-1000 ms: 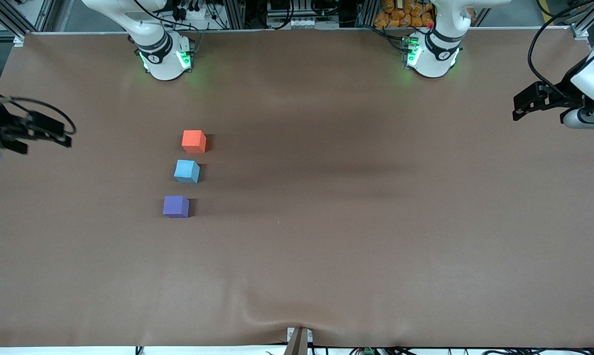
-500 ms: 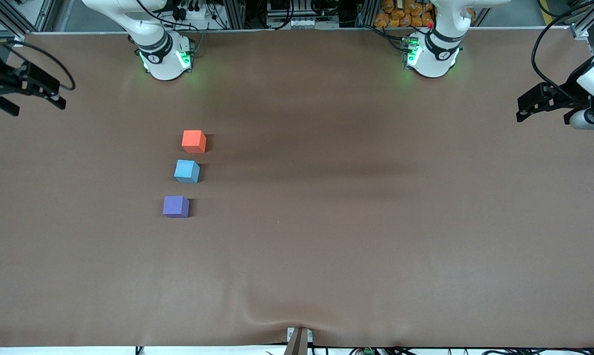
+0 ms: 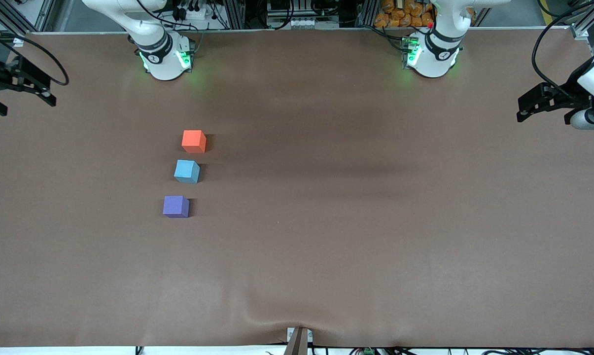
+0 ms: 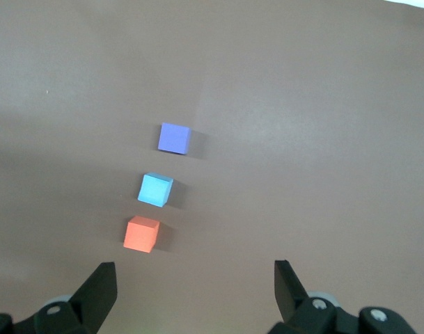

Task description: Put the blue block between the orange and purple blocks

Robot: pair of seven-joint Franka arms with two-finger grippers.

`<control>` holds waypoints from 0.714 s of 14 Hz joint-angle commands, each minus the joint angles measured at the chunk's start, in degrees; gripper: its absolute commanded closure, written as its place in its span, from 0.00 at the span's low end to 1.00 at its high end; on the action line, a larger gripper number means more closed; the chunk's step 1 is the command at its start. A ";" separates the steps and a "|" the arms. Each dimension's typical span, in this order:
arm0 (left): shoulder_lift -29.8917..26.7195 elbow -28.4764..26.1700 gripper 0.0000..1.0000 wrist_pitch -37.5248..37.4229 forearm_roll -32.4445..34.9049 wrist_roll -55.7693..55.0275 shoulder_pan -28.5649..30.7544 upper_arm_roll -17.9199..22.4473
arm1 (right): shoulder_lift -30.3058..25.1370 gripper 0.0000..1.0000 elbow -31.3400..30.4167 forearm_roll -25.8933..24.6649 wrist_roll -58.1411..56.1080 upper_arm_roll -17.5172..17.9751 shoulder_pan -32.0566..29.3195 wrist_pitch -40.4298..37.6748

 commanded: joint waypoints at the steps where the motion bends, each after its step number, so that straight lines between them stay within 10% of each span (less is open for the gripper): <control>1: -0.04 0.49 0.00 0.32 0.31 -0.02 0.14 -0.31 | 0.72 0.00 1.08 -0.74 -2.27 -0.69 0.09 -0.63; 10: 0.13 1.20 0.00 0.23 1.10 -0.54 0.05 -0.49 | 0.72 0.00 1.08 -0.47 -1.13 -0.60 0.45 -2.30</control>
